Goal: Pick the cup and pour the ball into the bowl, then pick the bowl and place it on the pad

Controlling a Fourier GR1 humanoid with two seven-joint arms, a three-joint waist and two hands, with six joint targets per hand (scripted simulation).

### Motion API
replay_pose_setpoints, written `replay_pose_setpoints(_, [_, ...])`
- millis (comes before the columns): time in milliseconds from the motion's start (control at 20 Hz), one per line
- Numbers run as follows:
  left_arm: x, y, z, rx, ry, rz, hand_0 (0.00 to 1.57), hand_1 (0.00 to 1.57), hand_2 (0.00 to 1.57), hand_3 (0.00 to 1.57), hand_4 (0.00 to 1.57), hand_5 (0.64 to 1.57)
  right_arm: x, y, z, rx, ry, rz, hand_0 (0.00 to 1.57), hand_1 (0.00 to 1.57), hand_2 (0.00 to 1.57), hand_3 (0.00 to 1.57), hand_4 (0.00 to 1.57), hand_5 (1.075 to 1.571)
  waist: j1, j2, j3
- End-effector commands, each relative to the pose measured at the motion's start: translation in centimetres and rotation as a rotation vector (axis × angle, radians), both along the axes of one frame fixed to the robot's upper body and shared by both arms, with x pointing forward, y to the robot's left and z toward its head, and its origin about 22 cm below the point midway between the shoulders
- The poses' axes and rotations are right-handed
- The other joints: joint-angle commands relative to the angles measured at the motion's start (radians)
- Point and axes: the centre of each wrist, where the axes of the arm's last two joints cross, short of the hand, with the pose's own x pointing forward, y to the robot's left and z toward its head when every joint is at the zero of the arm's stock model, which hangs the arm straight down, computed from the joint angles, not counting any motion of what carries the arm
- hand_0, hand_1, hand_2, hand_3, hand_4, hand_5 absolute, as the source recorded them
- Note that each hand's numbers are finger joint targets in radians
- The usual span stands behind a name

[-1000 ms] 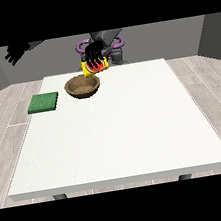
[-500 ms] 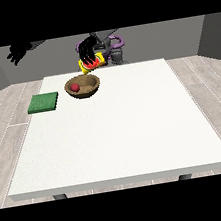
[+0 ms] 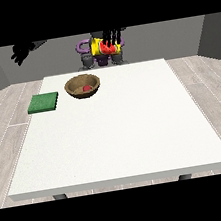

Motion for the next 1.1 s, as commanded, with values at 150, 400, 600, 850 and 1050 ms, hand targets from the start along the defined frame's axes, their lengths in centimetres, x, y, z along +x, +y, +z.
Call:
replay_pose_setpoints(150, [1.8, 6.9, 6.7, -0.780, -0.050, 0.069, 0.00, 0.00, 0.00, 0.00, 1.15, 1.568, -0.4, 1.5, -1.6, 0.005, 0.038, -0.050, 0.00, 0.00, 0.00, 0.00, 0.78, 1.556, 0.098, 0.011, -0.0092])
replay_pose_setpoints(400, [1.7, 12.7, 8.8, -1.130, 0.023, -0.067, 0.00, 0.00, 0.00, 0.00, 1.05, 1.567, -1.4, 3.8, -4.4, 0.045, 0.070, -0.107, 0.00, 0.00, 0.00, 0.00, 0.78, 1.560, 0.160, 0.040, -0.0002])
replay_pose_setpoints(600, [1.1, 19.2, 9.2, -1.225, 0.056, -0.157, 0.00, 0.00, 0.00, 0.00, 1.05, 1.563, -1.6, 6.1, -5.7, 0.061, 0.054, -0.129, 0.00, 0.00, 0.00, 0.00, 0.73, 1.566, 0.193, 0.095, 0.0041])
replay_pose_setpoints(850, [0.3, 24.5, 12.7, -1.237, -0.030, -0.199, 0.00, 0.00, 0.00, 0.00, 1.05, 1.555, -1.3, 7.9, -7.4, 0.107, -0.031, -0.096, 0.00, 0.00, 0.00, 0.00, 0.74, 1.567, 0.168, 0.220, 0.0067])
replay_pose_setpoints(1050, [-1.5, 28.3, 11.1, -1.228, -0.025, -0.184, 0.00, 0.00, 0.00, 0.00, 0.99, 1.561, -0.3, 10.4, -8.0, 0.095, -0.012, -0.095, 0.00, 0.00, 0.00, 0.00, 0.69, 1.566, 0.144, 0.223, 0.0064])
